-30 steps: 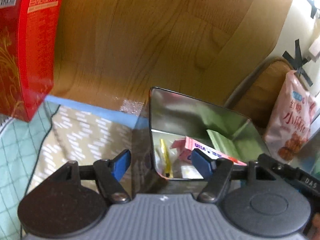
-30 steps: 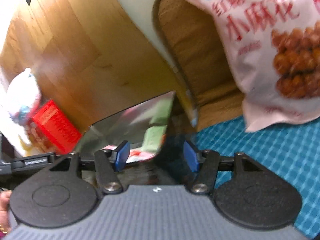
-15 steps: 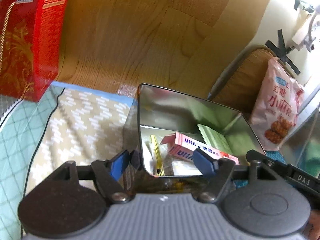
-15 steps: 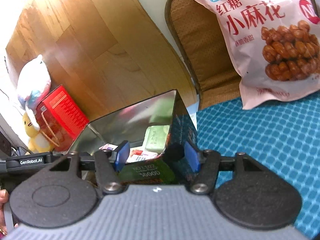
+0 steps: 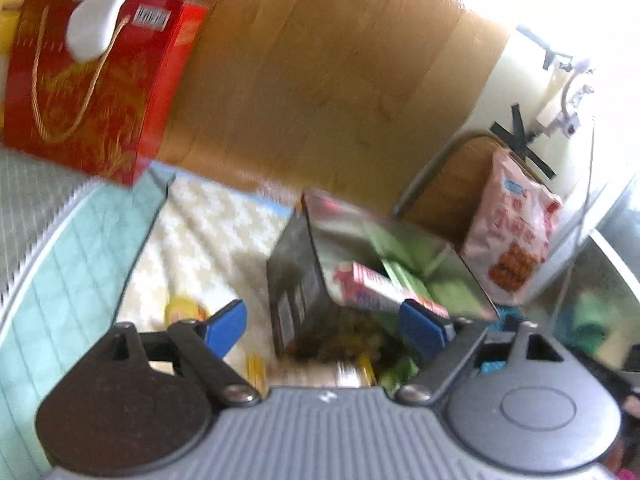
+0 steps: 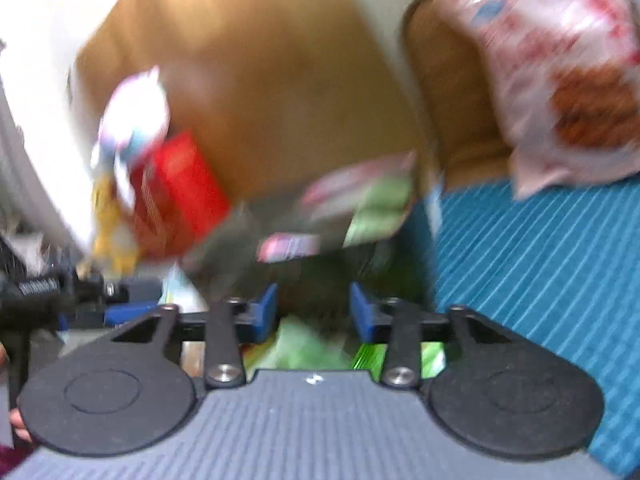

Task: Organize snacks
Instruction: 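Grasp the second light green pastry pack with the right tool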

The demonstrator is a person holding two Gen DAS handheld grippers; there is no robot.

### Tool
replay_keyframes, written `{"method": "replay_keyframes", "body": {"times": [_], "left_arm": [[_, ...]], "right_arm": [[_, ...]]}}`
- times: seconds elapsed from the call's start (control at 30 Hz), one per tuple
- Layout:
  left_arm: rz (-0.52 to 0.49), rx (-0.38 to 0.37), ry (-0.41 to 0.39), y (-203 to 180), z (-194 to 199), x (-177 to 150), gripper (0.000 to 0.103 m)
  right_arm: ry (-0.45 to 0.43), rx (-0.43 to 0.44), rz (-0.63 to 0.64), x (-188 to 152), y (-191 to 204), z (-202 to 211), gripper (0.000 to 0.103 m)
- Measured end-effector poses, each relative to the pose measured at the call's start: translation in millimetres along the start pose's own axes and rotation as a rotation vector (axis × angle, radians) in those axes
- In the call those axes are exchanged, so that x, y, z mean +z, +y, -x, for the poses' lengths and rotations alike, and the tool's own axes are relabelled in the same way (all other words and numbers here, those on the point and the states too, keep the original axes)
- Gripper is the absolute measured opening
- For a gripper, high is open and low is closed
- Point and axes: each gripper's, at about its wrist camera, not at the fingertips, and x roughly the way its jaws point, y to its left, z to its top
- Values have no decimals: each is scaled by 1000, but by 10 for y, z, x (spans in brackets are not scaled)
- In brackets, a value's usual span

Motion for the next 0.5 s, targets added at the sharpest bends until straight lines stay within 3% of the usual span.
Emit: {"method": "replay_keyframes", "body": {"times": [0.13,0.23,0.37,0.5], "left_arm": [[-13,-40,70,-42,-47,-243,72],[-2,-50,120,-48,-87,-396,69],[-11,-63,144,-35,2,-563,69],[3,-55,163,68,105,-736,69]], "right_arm": [[106,16,8,-67,77,-330,42],[130,28,-5,-67,96,-402,43],[195,144,-23,-274,243,-289,43],[182,179,23,-621,531,-80,42]]}}
